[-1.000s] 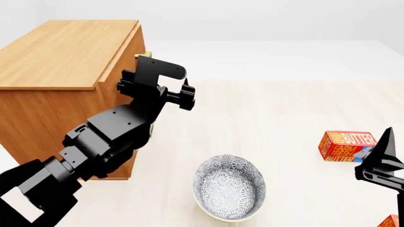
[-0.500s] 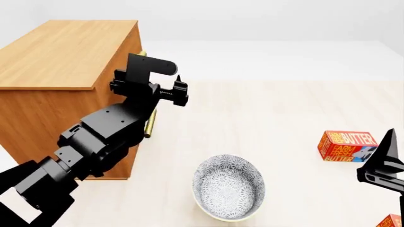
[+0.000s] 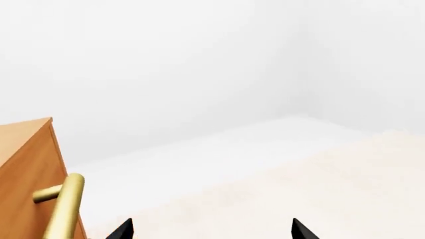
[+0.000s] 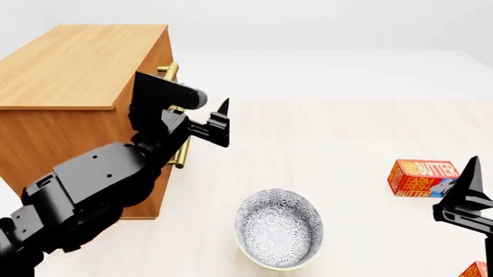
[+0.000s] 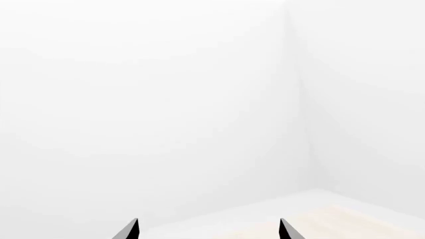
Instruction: Put the chocolate pudding in the top drawer of the cabinet and close it.
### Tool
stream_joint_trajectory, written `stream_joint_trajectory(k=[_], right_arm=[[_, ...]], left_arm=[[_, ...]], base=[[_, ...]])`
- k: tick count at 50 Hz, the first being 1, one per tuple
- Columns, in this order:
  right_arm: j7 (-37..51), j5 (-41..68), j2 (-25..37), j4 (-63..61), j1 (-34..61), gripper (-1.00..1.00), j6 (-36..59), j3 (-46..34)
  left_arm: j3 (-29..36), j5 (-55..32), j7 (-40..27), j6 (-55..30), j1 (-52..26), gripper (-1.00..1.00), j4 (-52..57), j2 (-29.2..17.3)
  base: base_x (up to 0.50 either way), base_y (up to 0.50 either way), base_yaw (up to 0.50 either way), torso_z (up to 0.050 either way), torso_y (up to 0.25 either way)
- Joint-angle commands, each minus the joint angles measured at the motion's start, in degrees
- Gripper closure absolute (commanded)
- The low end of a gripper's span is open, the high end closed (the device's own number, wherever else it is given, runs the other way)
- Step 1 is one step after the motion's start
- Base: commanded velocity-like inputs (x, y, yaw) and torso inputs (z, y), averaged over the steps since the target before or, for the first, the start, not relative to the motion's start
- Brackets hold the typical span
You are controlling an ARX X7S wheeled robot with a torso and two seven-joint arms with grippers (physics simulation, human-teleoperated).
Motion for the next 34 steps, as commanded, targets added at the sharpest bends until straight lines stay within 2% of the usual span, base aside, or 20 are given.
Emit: stream_joint_trajectory(k=[1,14,34], right_arm=[[0.4,-1.2,0.0,-1.2,-0.2,-1.00,1.0,0.8],[0.8,-2.1,0.6,-2.1,-1.3,-1.00,0.7,1.5],[0.8,-3.5,0.1,-4.0,-1.1,-1.00,3.1,2.4]], left_arm=[[-1.3,-1.7,-0.1,2.9,3.6,-1.00,16.7,-8.4],[-3.4,-0.2,2.6,11.9,10.0,-1.00,26.1,-16.6],[-5.2,9.0,-2.1,30.1,24.8,-1.00,35.2,-29.3]], base=[[0.00,0.00,0.00,0.000,0.000],[0.00,0.00,0.00,0.000,0.000],[0.00,0.00,0.00,0.000,0.000]])
